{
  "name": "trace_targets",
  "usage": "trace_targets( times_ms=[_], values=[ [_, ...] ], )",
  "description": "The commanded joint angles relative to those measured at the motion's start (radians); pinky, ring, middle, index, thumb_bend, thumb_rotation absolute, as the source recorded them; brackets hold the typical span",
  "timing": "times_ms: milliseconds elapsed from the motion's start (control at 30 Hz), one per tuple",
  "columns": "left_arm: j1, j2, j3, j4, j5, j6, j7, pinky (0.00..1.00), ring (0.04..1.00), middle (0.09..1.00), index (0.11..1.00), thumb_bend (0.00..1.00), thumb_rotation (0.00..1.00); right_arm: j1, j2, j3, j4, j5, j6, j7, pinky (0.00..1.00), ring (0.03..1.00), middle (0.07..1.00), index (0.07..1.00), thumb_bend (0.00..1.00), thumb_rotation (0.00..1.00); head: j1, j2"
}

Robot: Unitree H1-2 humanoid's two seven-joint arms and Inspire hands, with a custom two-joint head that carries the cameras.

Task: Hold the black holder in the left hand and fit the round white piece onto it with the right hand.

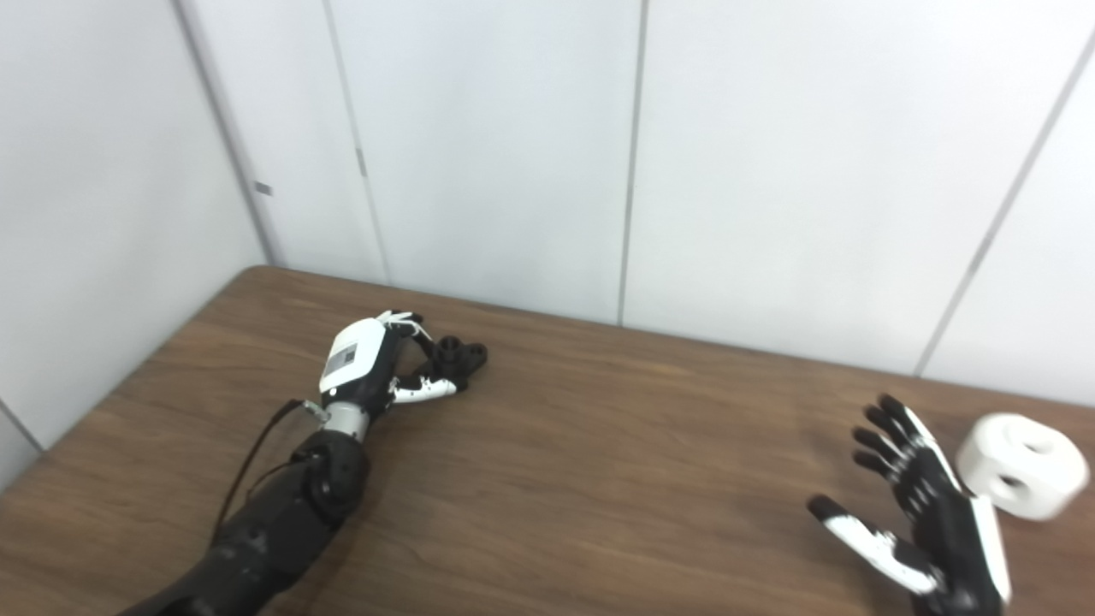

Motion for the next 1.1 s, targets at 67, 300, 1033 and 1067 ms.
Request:
trace_targets(
  times_ms=[67, 300, 1033, 1067],
  values=[
    [0.079, -0.042, -0.078, -0.01, 0.011, -0.119, -0.085, 0.93, 0.947, 0.867, 0.48, 0.52, 0.06, -0.013, 0.006, -0.001, -0.002, -0.013, -0.028, -0.019, 0.76, 0.815, 0.869, 0.879, 0.64, 0.33, -0.024, 0.007],
    [0.077, -0.052, -0.159, -0.07, 0.031, -0.211, -0.211, 0.97, 0.977, 0.884, 0.48, 0.52, 0.06, -0.021, 0.005, 0.003, 0.002, -0.049, -0.048, -0.034, 0.73, 0.802, 0.868, 0.876, 0.65, 0.36, -0.091, 0.021],
    [0.056, -0.085, -0.39, -0.039, 0.028, -0.367, -0.447, 0.96, 0.996, 0.903, 0.48, 0.52, 0.07, -0.03, 0.006, 0.006, -0.011, -0.099, -0.059, -0.075, 0.69, 0.776, 0.865, 0.874, 0.68, 0.43, -0.209, 0.057],
    [0.054, -0.085, -0.401, -0.033, 0.027, -0.369, -0.446, 0.96, 0.995, 0.902, 0.48, 0.52, 0.07, -0.029, 0.006, 0.005, -0.013, -0.098, -0.058, -0.075, 0.69, 0.776, 0.864, 0.874, 0.68, 0.43, -0.215, 0.058]
  ],
)
